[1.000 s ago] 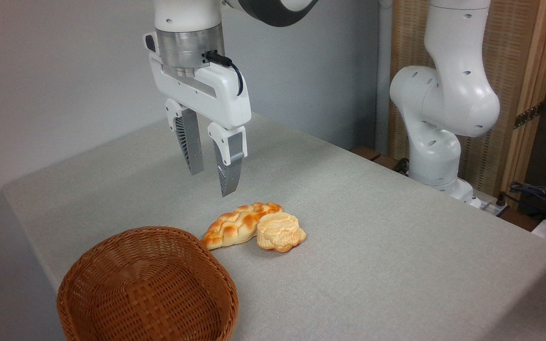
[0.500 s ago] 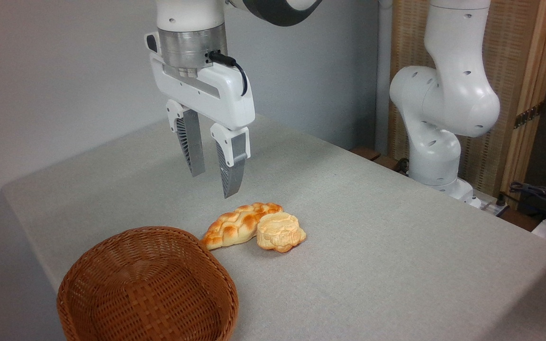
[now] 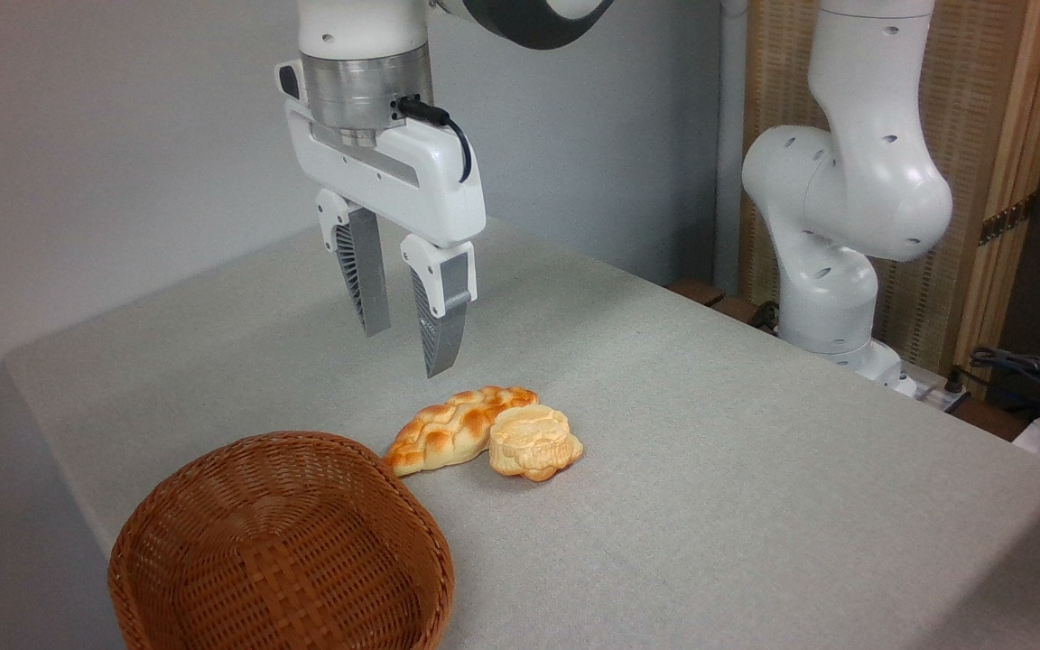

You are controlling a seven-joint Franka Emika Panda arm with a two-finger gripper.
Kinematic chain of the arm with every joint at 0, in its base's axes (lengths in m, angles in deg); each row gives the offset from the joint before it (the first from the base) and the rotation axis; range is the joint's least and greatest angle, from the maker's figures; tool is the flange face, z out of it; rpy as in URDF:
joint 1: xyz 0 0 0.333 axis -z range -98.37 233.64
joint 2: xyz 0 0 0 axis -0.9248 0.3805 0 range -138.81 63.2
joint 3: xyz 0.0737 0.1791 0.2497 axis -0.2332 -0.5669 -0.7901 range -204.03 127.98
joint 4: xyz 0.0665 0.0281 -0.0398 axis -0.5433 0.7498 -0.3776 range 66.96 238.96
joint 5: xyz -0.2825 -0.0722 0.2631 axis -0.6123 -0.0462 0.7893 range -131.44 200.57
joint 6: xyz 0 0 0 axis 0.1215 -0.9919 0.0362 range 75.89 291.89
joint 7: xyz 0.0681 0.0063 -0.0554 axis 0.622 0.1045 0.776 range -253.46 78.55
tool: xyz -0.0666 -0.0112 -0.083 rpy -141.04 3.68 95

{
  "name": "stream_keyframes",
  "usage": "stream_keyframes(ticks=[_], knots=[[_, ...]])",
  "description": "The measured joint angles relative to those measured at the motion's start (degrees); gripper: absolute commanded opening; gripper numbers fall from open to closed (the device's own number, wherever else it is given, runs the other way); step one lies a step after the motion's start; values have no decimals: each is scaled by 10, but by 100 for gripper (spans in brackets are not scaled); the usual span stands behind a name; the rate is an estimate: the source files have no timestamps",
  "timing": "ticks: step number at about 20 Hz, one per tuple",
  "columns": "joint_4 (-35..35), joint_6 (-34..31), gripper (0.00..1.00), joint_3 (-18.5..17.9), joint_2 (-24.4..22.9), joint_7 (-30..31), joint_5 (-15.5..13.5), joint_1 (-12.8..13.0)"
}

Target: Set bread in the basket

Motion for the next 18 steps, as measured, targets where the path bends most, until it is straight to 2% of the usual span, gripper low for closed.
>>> stream_keyframes(ticks=[18], knots=[[3, -10, 100, 1, 5, -15, 0, 2]])
